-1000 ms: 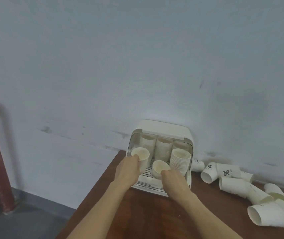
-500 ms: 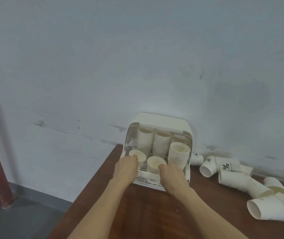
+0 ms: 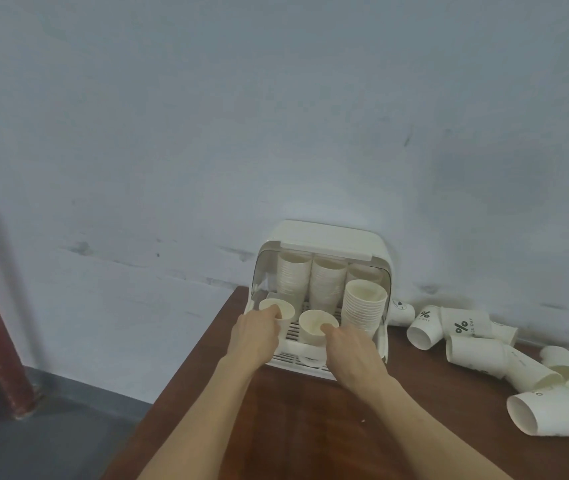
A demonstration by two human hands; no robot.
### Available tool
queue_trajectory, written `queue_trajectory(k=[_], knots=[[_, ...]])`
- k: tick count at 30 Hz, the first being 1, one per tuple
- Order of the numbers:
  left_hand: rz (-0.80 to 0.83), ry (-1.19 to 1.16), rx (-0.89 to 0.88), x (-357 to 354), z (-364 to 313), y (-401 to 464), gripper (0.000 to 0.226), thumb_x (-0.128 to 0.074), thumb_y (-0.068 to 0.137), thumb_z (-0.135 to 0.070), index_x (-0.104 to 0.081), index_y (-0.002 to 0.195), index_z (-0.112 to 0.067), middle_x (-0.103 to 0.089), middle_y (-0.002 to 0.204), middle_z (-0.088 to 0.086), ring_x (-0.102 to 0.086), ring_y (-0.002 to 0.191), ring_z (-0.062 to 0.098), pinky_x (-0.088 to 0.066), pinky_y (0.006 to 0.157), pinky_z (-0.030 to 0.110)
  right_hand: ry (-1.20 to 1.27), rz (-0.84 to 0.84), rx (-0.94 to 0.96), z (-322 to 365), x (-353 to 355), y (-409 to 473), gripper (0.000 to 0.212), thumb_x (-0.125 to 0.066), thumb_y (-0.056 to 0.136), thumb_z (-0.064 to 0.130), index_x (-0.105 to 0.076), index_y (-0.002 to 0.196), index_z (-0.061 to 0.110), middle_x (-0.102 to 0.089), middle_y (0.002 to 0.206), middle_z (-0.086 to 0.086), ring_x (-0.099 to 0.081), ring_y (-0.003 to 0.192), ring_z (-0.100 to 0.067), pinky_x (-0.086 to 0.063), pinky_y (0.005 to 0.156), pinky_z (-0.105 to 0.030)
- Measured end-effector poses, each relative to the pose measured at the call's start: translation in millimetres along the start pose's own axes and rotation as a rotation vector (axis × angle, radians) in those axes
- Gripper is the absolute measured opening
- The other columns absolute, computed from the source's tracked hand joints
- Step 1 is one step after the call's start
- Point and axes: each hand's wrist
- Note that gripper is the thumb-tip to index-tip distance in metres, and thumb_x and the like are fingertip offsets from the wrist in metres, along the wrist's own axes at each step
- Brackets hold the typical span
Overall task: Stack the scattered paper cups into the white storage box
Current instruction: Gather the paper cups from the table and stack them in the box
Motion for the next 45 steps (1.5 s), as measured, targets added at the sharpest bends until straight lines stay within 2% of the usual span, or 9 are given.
queue_trajectory(k=[10, 16, 21, 25, 28, 31, 34, 41, 45], knots=[[-0.017, -0.079, -0.010, -7.4, 7.9, 2.6, 0.021, -0.045, 0.096, -0.024, -0.062, 0.108, -0.024, -0.068, 0.104, 0.008, -0.059, 0.097, 0.035, -0.044, 0.077, 0.038, 0.037, -0.004, -0.030, 1.8, 0.6, -1.1, 0.040, -0.041, 0.086, 0.001, -0.052, 0.123, 0.012, -0.064, 0.104, -0.013, -0.059, 0.096, -0.034, -0.037, 0.065, -0.038], [0.012, -0.094, -0.001, -4.2, 8.4, 3.7, 0.026, -0.048, 0.096, -0.026, -0.065, 0.116, -0.031, -0.069, 0.112, 0.004, -0.060, 0.104, 0.032, -0.047, 0.085, 0.039, 0.052, 0.008, -0.040, 3.3, 4.7, -3.1, 0.042, -0.040, 0.088, 0.001, -0.049, 0.128, 0.011, -0.063, 0.107, -0.014, -0.059, 0.099, -0.035, -0.040, 0.069, -0.038], [0.048, -0.066, -0.004, -0.1, 6.0, 0.6, 0.037, -0.047, 0.095, -0.024, -0.056, 0.131, -0.031, -0.067, 0.118, 0.006, -0.058, 0.109, 0.034, -0.045, 0.090, 0.040, 0.058, 0.006, -0.038, 3.5, 7.6, -6.3, 0.046, -0.039, 0.088, 0.000, -0.046, 0.132, 0.012, -0.063, 0.109, -0.014, -0.058, 0.100, -0.034, -0.041, 0.071, -0.037], [0.056, -0.115, -0.015, 9.1, 0.8, -9.1, 0.043, -0.047, 0.092, -0.013, -0.048, 0.135, -0.021, -0.067, 0.109, 0.009, -0.059, 0.104, 0.034, -0.042, 0.087, 0.038, 0.055, 0.014, -0.022, 3.9, 11.5, -8.6, 0.046, -0.039, 0.088, 0.000, -0.046, 0.132, 0.010, -0.064, 0.108, -0.015, -0.058, 0.099, -0.034, -0.039, 0.070, -0.037], [0.076, -0.182, -0.012, 17.9, -1.5, -18.9, 0.049, -0.045, 0.089, -0.007, -0.044, 0.137, -0.019, -0.066, 0.104, 0.009, -0.060, 0.097, 0.032, -0.048, 0.083, 0.039, 0.084, 0.040, -0.006, 4.9, 15.9, -12.4, 0.047, -0.039, 0.088, -0.002, -0.043, 0.133, 0.010, -0.062, 0.110, -0.015, -0.058, 0.099, -0.032, -0.032, 0.068, -0.035], [0.075, -0.199, -0.014, 27.3, -7.3, -33.6, 0.052, -0.045, 0.087, -0.007, -0.042, 0.138, -0.018, -0.060, 0.116, 0.011, -0.058, 0.103, 0.034, -0.048, 0.084, 0.040, 0.167, 0.077, 0.001, 7.6, 27.6, -21.4, 0.050, -0.041, 0.087, -0.003, -0.037, 0.136, 0.010, -0.059, 0.108, -0.016, -0.054, 0.093, -0.030, -0.029, 0.066, -0.032], [0.021, -0.202, -0.019, 34.4, -15.4, -51.6, 0.047, -0.045, 0.090, -0.009, -0.043, 0.136, -0.017, -0.052, 0.130, 0.009, -0.055, 0.111, 0.033, -0.046, 0.090, 0.040, 0.256, 0.071, 0.002, 9.4, 36.5, -38.9, 0.047, -0.038, 0.087, -0.004, -0.036, 0.131, 0.010, -0.051, 0.096, -0.013, -0.048, 0.085, -0.027, -0.030, 0.059, -0.031], [-0.040, -0.229, -0.076, 45.3, -47.8, -87.1, 0.033, -0.043, 0.096, -0.022, -0.051, 0.127, -0.018, -0.063, 0.116, 0.007, -0.058, 0.108, 0.029, -0.048, 0.085, 0.040, 0.313, 0.036, -0.146, -11.2, 48.3, -88.0, 0.042, -0.034, 0.089, 0.004, -0.040, 0.129, 0.017, -0.057, 0.107, -0.009, -0.057, 0.094, -0.033, -0.046, 0.075, -0.040], [-0.026, -0.259, -0.123, 48.8, -69.0, -98.1, 0.036, -0.044, 0.096, -0.024, -0.050, 0.131, -0.020, -0.068, 0.112, 0.006, -0.060, 0.107, 0.026, -0.048, 0.085, 0.039, 0.313, 0.017, -0.206, -32.4, 58.7, -110.9, 0.043, -0.034, 0.093, 0.012, -0.038, 0.135, 0.020, -0.060, 0.111, -0.009, -0.057, 0.098, -0.035, -0.044, 0.076, -0.041]])
Point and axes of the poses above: each hand's wrist, its own y-axis towards the middle knuckle, its own x-axis out of the back of the hand, z = x × y
